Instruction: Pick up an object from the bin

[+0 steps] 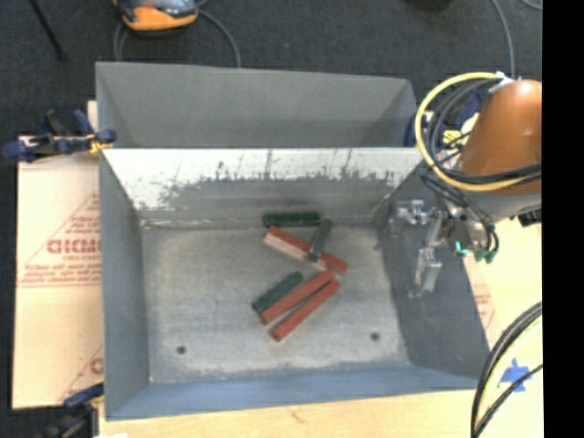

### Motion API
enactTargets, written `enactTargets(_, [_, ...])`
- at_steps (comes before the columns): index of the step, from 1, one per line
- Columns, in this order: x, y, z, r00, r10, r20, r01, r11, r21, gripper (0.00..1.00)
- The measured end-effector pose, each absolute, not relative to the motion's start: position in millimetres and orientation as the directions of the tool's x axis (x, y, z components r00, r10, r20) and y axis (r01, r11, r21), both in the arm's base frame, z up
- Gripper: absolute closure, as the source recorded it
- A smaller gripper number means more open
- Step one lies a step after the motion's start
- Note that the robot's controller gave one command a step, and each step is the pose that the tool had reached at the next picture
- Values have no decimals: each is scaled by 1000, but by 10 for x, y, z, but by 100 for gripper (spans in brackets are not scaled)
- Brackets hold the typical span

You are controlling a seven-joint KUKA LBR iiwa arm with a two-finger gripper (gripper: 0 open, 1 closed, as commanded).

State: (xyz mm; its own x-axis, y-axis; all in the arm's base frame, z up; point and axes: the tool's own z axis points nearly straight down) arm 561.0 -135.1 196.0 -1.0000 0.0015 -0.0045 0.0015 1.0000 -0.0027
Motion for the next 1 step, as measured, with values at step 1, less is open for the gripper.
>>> enactTargets(1, [5854, -1177, 1613, -996, -89, -8, -89, 996, -4, 0])
